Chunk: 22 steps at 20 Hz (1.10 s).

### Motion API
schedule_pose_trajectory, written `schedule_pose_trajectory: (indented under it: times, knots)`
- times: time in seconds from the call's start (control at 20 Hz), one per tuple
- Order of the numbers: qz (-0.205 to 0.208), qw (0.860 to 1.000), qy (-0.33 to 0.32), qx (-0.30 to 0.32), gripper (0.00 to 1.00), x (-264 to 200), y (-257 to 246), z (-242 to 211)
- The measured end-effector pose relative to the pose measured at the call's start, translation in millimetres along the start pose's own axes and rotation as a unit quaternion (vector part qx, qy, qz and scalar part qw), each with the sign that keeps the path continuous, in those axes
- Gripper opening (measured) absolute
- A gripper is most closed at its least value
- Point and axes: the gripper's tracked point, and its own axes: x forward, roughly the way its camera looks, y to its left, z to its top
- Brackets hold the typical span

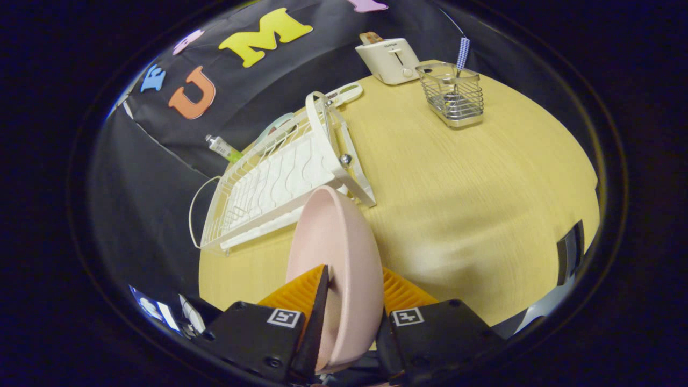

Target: Take the plate from the dish rack, then take the spoon from the basket and place it into the plate.

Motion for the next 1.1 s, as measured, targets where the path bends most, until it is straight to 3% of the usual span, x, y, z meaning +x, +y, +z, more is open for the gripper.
schedule_pose_trajectory:
  times: [0.3,0.5,0.65,0.85,0.95,1.1]
  knots:
    - [0.002,0.999,-0.041,-0.011,0.55,-7,-12,20]
    - [-0.014,0.990,-0.121,-0.072,0.61,-33,-25,43]
    - [-0.031,0.973,-0.197,-0.115,0.70,-68,-36,67]
    - [-0.061,0.941,-0.291,-0.159,0.71,-119,-60,95]
    - [-0.080,0.920,-0.339,-0.181,0.79,-142,-73,112]
    - [-0.086,0.903,-0.378,-0.186,0.92,-163,-99,136]
